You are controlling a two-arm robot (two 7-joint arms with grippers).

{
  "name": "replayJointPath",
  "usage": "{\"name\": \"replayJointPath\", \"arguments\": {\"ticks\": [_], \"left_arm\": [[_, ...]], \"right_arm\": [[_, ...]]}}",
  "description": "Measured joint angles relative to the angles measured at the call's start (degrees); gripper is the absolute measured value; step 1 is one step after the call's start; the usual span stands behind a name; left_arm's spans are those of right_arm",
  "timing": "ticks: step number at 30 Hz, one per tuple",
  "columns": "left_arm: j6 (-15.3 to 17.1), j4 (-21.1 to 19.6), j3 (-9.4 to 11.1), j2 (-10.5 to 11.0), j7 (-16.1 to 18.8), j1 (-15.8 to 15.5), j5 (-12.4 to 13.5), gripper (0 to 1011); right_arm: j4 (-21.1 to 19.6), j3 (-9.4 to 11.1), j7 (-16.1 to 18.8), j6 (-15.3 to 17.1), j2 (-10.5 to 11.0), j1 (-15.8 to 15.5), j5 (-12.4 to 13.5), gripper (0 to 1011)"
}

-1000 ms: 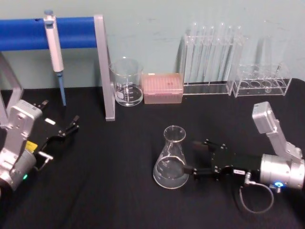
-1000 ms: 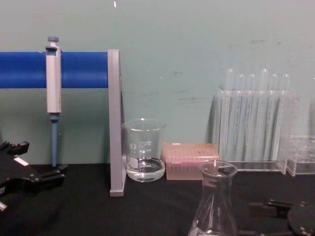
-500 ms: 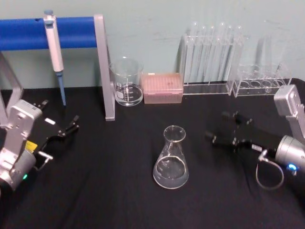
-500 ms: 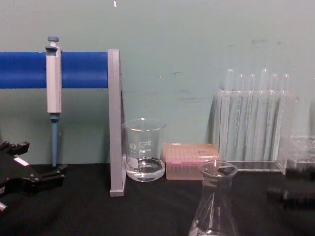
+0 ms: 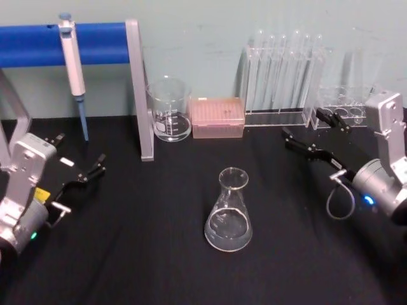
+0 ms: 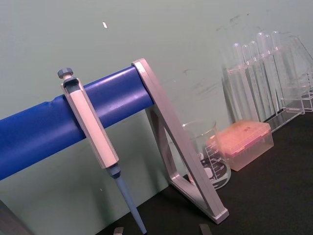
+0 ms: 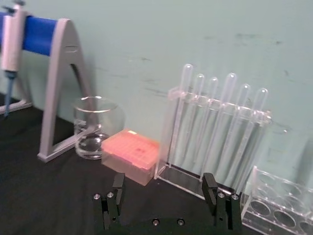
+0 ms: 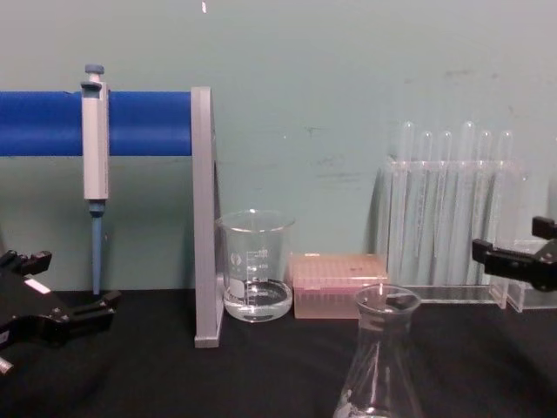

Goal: Grasp the erlenmeyer flask with one hand, shake it three times, then place it back.

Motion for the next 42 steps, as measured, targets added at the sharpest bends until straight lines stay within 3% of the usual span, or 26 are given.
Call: {"name": "replayJointPath", "arguments": {"ticks": [7,16,42], "left_arm": [[0.0,0.0,0.0,0.0,0.0,0.0,0.0,1001],[0.0,0.0,0.0,0.0,0.0,0.0,0.0,1001],[0.0,0.0,0.0,0.0,0.0,0.0,0.0,1001]], "right_arm": [[1.75,0.65,-3.44,1.6,-3.37,-0.62,-0.76,1000],[5.41,1.33,-4.11,4.86,-6.26,-0.71,-0.67,1000],[5.78,1.5,-3.87,5.24,-6.57,-0.61,-0.84,1000]]}}
